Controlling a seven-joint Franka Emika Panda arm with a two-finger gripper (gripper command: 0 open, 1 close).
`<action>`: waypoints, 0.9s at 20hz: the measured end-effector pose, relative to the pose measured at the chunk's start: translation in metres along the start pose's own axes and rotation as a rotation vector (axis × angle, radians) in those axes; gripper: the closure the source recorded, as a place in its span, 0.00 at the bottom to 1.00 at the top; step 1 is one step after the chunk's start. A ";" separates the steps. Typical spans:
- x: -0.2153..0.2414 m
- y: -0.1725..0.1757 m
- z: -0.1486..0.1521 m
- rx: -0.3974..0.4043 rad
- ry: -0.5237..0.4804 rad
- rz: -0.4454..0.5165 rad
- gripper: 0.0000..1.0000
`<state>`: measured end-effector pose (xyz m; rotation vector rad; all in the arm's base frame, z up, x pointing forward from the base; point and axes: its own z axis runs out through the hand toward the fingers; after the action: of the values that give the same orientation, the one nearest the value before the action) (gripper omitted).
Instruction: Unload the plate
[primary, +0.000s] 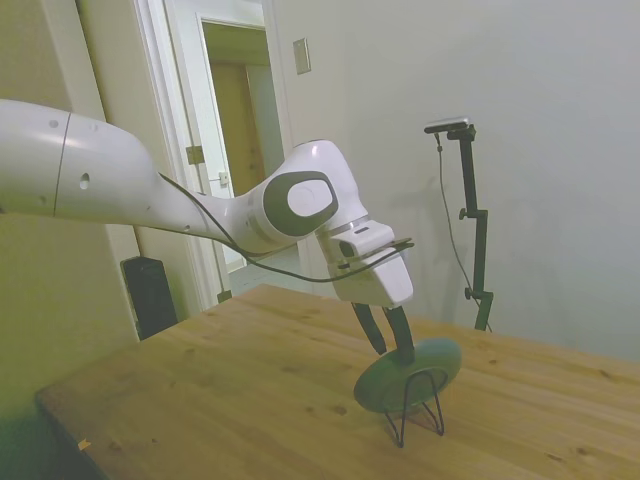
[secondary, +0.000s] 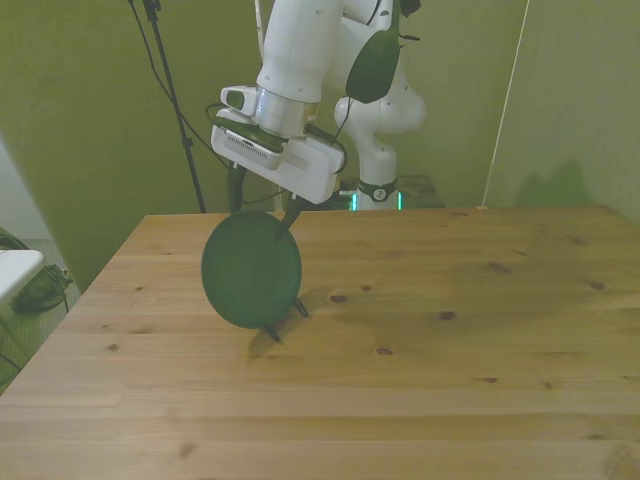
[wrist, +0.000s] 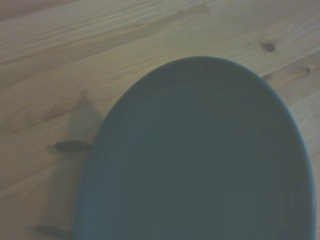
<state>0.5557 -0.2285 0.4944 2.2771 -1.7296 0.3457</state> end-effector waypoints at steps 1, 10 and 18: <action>0.002 0.000 0.000 0.006 0.004 -0.002 1.00; 0.010 0.015 0.002 0.018 0.009 -0.037 1.00; 0.016 0.022 0.004 0.019 0.011 -0.028 1.00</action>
<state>0.5389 -0.2500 0.4977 2.3061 -1.6940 0.3694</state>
